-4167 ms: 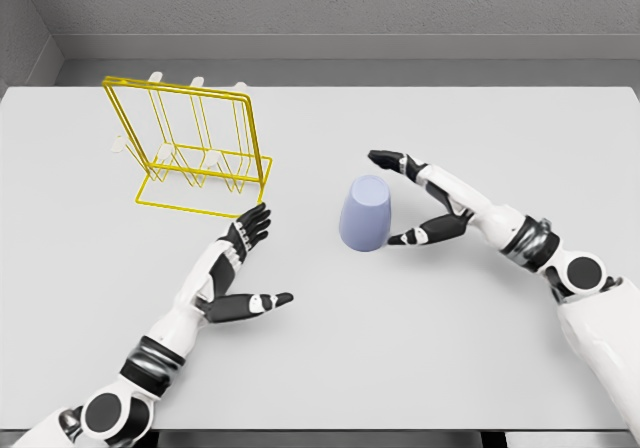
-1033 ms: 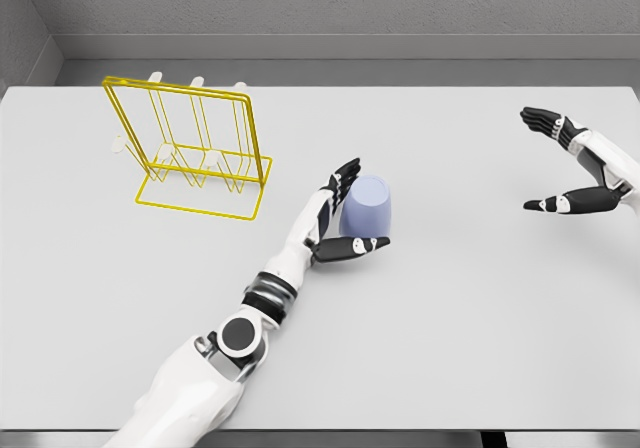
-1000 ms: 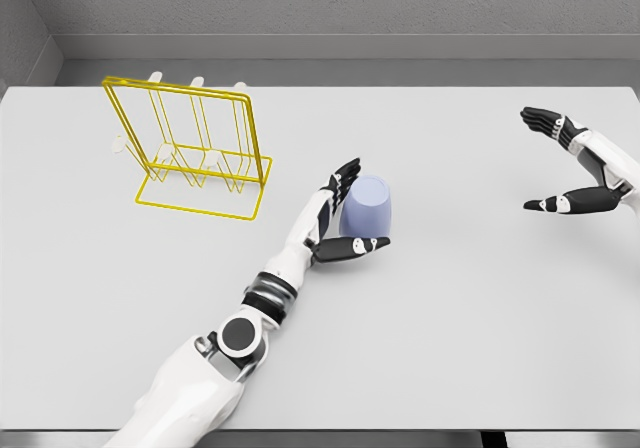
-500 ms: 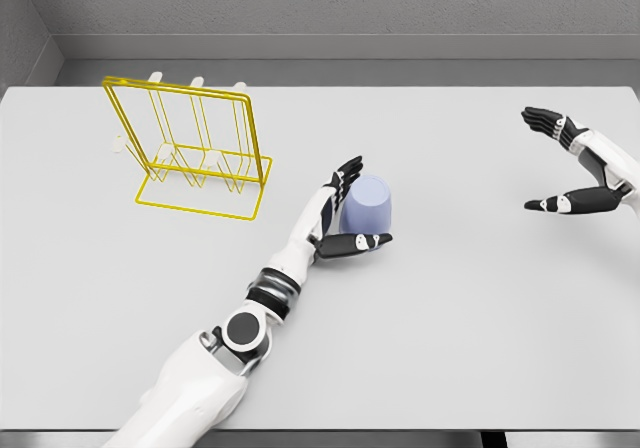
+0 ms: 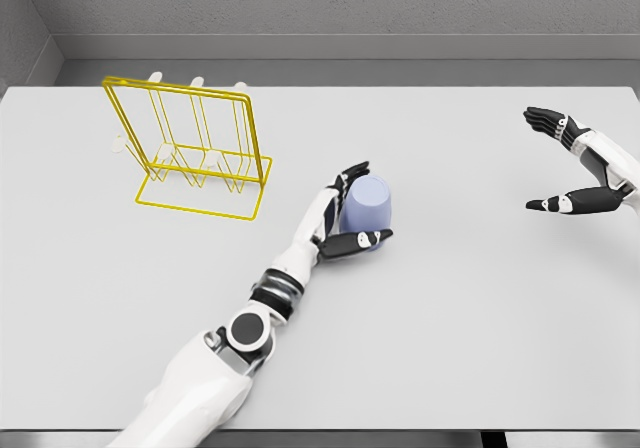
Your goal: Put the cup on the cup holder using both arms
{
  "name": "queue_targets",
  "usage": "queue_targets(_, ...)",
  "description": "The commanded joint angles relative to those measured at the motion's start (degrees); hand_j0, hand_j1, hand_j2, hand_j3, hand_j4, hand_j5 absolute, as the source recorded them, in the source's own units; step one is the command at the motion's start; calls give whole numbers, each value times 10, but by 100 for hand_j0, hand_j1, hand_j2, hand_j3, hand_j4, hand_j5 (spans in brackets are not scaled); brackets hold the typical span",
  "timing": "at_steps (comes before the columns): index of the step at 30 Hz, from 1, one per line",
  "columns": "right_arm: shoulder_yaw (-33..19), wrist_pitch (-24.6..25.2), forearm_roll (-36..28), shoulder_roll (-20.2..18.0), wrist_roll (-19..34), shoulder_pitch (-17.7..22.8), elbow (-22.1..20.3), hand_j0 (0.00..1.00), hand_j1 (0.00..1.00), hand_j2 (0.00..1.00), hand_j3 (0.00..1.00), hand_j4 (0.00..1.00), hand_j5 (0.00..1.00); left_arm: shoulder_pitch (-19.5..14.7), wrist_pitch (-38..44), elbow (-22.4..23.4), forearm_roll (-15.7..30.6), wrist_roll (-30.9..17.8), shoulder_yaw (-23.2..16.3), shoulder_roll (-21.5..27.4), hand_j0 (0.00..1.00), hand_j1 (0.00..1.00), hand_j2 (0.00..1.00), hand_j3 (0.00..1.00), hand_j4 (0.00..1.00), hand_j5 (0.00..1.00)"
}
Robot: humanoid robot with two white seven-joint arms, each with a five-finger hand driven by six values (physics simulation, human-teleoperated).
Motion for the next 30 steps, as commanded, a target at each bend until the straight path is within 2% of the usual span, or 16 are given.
queue_targets(1,0,1,-5,-1,0,0,0,100,100,100,100,100,100,-1,0,0,-1,0,0,-1,81,81,81,81,81,81)
queue_targets(8,-1,1,-6,-1,0,0,3,100,100,100,100,100,100,-1,0,2,-1,0,0,-1,73,73,73,73,73,73)
queue_targets(20,1,1,-6,-1,0,0,3,100,100,100,100,100,100,1,-6,-3,-12,3,5,0,71,71,71,71,71,71)
queue_targets(30,0,1,-6,-1,0,-4,15,100,100,100,100,100,100,10,-7,-53,-11,3,9,7,71,71,71,71,71,71)
